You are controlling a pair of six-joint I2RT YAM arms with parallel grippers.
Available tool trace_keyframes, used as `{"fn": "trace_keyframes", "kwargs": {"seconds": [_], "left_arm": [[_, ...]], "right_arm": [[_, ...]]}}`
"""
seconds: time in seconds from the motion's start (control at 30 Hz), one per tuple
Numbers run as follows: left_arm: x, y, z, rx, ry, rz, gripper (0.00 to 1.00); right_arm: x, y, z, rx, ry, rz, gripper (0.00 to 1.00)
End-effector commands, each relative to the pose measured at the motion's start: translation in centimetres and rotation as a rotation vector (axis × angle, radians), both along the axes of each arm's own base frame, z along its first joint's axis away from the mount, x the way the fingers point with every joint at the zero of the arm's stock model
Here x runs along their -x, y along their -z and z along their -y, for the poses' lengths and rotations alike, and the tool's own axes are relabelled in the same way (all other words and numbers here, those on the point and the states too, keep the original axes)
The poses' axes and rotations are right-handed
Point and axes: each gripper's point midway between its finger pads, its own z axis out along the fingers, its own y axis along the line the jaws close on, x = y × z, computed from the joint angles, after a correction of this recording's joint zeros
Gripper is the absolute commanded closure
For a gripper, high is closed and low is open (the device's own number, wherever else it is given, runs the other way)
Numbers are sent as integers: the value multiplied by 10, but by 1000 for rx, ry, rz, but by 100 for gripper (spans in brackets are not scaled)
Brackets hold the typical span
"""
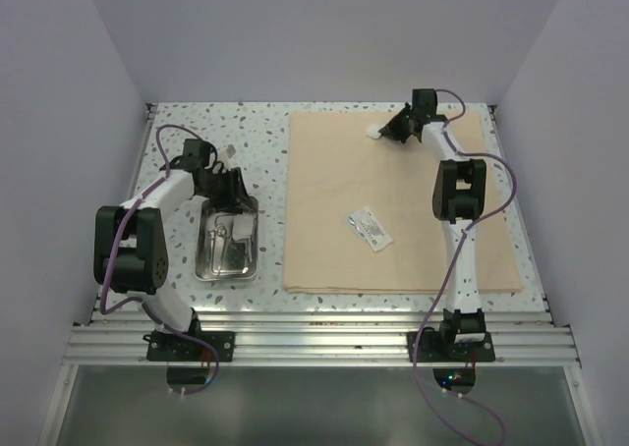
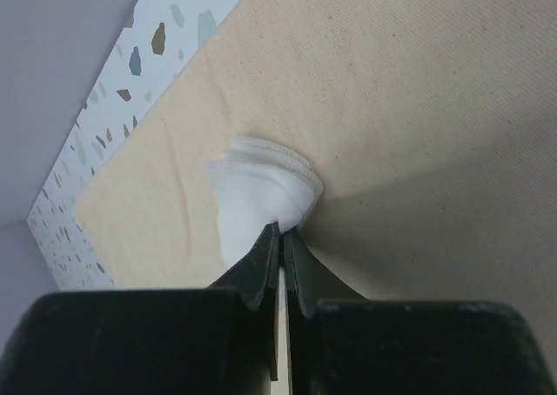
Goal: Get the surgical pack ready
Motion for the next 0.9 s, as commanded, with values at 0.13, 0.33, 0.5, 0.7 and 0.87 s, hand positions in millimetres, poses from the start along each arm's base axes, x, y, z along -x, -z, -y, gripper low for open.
{"fn": "trace_keyframes", "kwargs": {"seconds": [0.13, 0.33, 0.5, 0.7, 0.87], "left_arm": [[-12, -38, 30, 216, 63, 145, 43], [-13, -78, 57, 428, 135, 267, 32], [-10, -113, 73, 561, 156, 373, 16], [7, -139, 95, 682, 224, 418, 9], [25, -167, 113, 789, 293, 491, 2]], "right_arm": [[14, -80, -21, -13, -139, 115, 100], [103, -146, -58, -42, -374, 176, 100], [207, -173, -109, -90, -604, 181, 100], [306, -191, -166, -258, -857, 199, 100], [338, -201, -182, -359, -950, 204, 100]]}}
